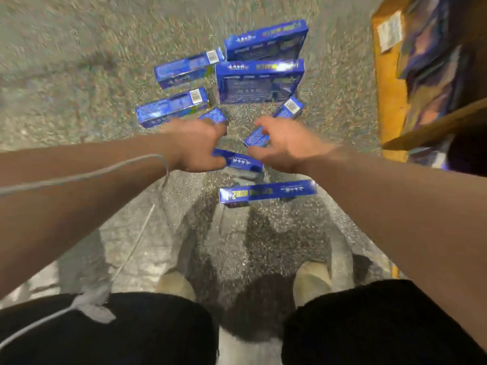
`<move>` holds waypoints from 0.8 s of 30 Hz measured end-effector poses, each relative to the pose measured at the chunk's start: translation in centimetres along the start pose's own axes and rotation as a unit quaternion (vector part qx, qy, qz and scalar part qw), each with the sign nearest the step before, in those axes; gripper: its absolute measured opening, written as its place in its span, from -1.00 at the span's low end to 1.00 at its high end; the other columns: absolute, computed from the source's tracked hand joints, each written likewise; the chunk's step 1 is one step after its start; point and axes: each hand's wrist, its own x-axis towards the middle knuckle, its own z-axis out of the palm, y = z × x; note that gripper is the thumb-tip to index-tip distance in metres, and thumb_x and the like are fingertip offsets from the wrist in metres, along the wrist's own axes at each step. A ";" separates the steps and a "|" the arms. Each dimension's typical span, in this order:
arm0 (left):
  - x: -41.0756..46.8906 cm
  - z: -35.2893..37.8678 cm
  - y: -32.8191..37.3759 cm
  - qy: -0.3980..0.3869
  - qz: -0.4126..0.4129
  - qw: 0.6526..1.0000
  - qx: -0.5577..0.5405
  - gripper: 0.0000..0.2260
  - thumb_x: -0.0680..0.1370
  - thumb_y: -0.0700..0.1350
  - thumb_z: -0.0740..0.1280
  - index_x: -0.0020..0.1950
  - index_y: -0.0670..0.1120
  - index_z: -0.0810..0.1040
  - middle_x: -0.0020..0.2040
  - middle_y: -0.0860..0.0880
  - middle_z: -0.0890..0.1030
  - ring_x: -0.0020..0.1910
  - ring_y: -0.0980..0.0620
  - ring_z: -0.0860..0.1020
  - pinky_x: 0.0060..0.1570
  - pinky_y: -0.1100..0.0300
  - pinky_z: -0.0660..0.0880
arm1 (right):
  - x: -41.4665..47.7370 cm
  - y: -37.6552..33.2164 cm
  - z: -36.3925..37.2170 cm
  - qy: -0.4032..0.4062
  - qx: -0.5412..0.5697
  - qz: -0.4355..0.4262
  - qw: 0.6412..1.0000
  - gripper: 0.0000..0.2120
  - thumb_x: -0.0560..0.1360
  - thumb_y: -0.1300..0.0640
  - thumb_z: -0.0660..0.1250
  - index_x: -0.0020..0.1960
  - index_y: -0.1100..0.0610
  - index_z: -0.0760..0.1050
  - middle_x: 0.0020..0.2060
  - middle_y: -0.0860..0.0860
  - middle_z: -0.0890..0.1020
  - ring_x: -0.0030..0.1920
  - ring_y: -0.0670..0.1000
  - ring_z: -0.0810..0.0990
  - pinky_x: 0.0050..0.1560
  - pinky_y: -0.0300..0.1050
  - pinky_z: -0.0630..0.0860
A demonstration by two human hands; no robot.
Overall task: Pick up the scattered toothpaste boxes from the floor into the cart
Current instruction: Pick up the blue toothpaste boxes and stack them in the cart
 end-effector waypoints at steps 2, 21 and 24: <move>2.2 2.5 -0.5 0.008 0.008 0.999 0.030 -0.38 0.48 0.31 0.28 0.45 0.02 0.37 0.28 -0.08 0.55 0.22 -0.18 0.56 0.02 -0.01 0.54 | 2.0 1.4 2.2 0.003 -0.023 -0.012 1.000 -0.34 0.54 -0.21 0.36 0.54 0.05 0.32 0.37 0.09 0.54 0.28 0.15 0.55 0.26 -0.02 0.47; 5.8 7.6 1.3 0.004 0.019 0.999 0.028 -0.76 0.58 0.10 0.35 0.16 0.01 0.51 0.08 -0.05 0.61 0.06 -0.13 0.59 -0.13 0.06 0.53 | 1.2 6.9 8.5 -0.150 -0.144 0.078 0.975 0.35 0.12 0.06 0.76 0.60 0.11 -0.10 0.10 -0.01 0.58 -0.03 0.14 0.62 -0.02 0.02 0.58; 6.0 7.7 3.1 0.007 0.019 1.000 0.007 -0.79 0.58 0.14 0.36 0.03 0.04 0.45 -0.01 -0.03 0.56 -0.03 -0.13 0.54 -0.16 0.10 0.44 | 1.0 7.7 9.0 -0.152 -0.125 0.103 0.975 0.46 0.22 0.19 0.71 0.63 0.05 -0.41 0.39 0.10 0.45 0.13 0.17 0.60 0.01 -0.01 0.50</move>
